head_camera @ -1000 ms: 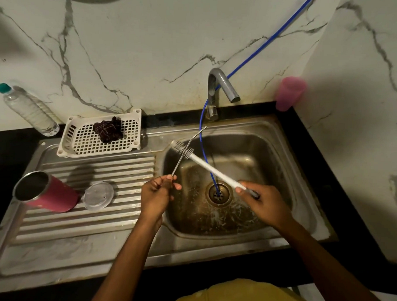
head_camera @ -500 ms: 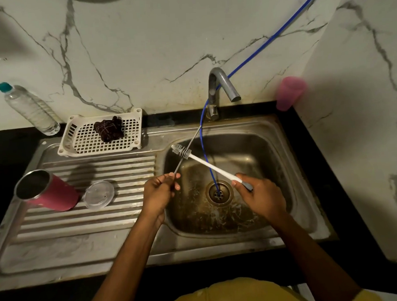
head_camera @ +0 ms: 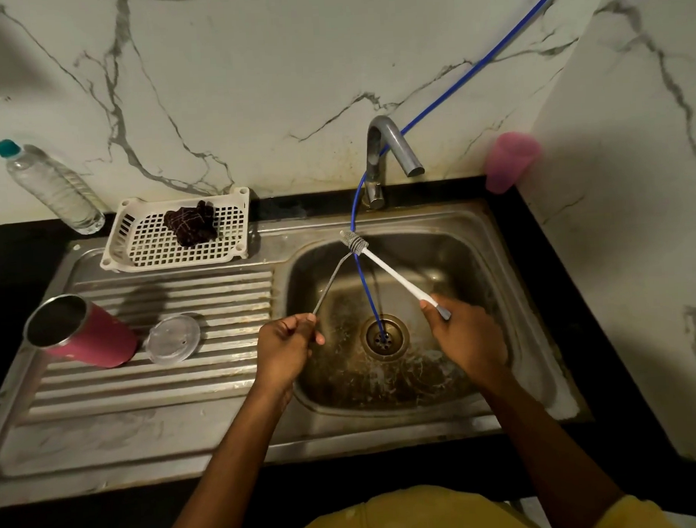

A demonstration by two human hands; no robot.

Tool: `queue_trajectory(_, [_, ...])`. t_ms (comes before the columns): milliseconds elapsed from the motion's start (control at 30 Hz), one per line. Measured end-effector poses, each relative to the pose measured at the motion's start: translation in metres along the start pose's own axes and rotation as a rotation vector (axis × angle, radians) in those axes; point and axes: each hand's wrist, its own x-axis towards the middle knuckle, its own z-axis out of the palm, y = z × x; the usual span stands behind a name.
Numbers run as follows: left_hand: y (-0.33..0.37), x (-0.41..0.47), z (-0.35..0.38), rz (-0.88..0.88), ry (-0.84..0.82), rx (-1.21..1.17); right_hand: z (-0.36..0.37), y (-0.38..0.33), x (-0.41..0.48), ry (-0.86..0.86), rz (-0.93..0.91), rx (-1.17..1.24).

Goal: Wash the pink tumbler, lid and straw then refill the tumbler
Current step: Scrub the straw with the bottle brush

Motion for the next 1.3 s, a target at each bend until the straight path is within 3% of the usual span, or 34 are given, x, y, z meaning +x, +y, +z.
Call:
queue_trajectory(167, [0.001, 0.0, -0.003, 0.04, 0.06, -0.007, -0.003, -0.003, 0.006, 0.007, 0.144, 0.106])
queue_trajectory(300, [-0.003, 0.002, -0.011, 0.077, 0.083, 0.047, -0.017, 0.011, 0.011, 0.097, 0.11, 0.247])
queue_trajectory(467, [-0.008, 0.007, -0.014, 0.076, 0.098, 0.081, -0.021, 0.005, -0.003, -0.04, -0.083, 0.429])
queue_trajectory(567, [-0.009, 0.01, -0.014, 0.071, 0.093, 0.088, -0.019, 0.005, -0.015, -0.215, -0.266, 0.372])
queue_trajectory(700, [-0.007, 0.009, -0.015, 0.088, 0.086, 0.124, -0.007, 0.004, -0.026, -0.207, -0.336, 0.256])
queue_trajectory(1300, [0.001, 0.002, -0.01, 0.211, 0.138, 0.219, -0.002, 0.004, -0.012, -0.133, -0.094, 0.284])
